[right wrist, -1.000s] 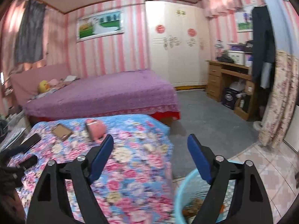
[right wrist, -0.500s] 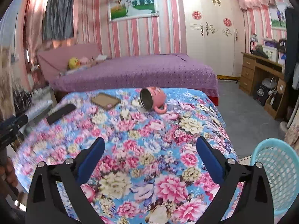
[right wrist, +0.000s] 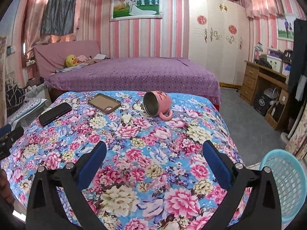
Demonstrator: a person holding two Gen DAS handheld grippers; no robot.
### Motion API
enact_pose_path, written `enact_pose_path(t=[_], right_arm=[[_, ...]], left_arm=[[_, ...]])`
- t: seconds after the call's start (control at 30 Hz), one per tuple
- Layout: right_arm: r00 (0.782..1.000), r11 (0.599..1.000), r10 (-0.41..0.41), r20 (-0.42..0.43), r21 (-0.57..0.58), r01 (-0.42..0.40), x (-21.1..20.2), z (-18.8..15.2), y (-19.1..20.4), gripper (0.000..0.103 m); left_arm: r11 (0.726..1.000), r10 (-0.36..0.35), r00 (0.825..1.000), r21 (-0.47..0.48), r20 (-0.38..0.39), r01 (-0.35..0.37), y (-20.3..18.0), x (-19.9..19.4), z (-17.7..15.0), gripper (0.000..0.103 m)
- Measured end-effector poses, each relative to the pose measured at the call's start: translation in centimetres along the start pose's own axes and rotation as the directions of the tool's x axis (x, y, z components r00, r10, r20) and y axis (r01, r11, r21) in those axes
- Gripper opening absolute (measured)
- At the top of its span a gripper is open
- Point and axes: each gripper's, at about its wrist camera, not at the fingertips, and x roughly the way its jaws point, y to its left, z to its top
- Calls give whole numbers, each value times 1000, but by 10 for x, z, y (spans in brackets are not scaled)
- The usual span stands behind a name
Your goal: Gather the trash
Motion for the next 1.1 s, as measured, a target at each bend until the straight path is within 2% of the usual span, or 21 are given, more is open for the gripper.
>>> enact_pose_path(t=[0.1, 0.2, 0.37, 0.5, 0.6, 0.7, 0.77, 0.83, 0.87, 0.93, 1.1], right_arm=[[999, 999, -28, -17, -29, 28, -3, -2, 0, 98], [1000, 998, -7, -19, -58, 5, -18, -7, -2, 98], [999, 997, -19, 29, -68, 20, -52, -23, -8, 98], [997, 998, -8, 77, -55, 12, -77, -35, -16, 98], [991, 998, -28, 129, -56, 35, -87, -47, -22, 98], [994, 999, -38, 98, -1, 38, -82, -55, -37, 98], [993, 998, -51, 109, 52, 45, -85, -56, -50, 98], [993, 994, -54, 109, 96, 44, -87, -56, -61, 98], [992, 993, -60, 109, 106, 49, -86, -56, -63, 98], [993, 995, -53, 104, 93, 43, -84, -57, -61, 98], [991, 1000, -31, 133, 10, 30, -88, -56, -41, 98]], left_arm=[[1000, -1, 1000, -12, 2, 1, 3, -3, 0, 98], [1000, -19, 1000, -23, 9, 19, 7, -9, 0, 98], [998, 39, 999, 51, 34, -41, -1, -29, -5, 98], [994, 54, 996, 95, 64, -60, -5, -58, -4, 98], [996, 25, 997, 82, 80, -32, -3, -67, -9, 98], [998, 13, 998, 58, 58, -16, 2, -63, -17, 98], [999, -4, 998, 47, 58, 1, 4, -62, -25, 98], [998, -31, 999, 47, 22, 30, 5, -59, -31, 98], [999, -32, 999, 42, 35, 30, 6, -61, -30, 98], [999, -24, 998, 33, 52, 22, 7, -63, -29, 98], [1000, -26, 999, 14, 21, 26, 8, -57, -31, 98]])
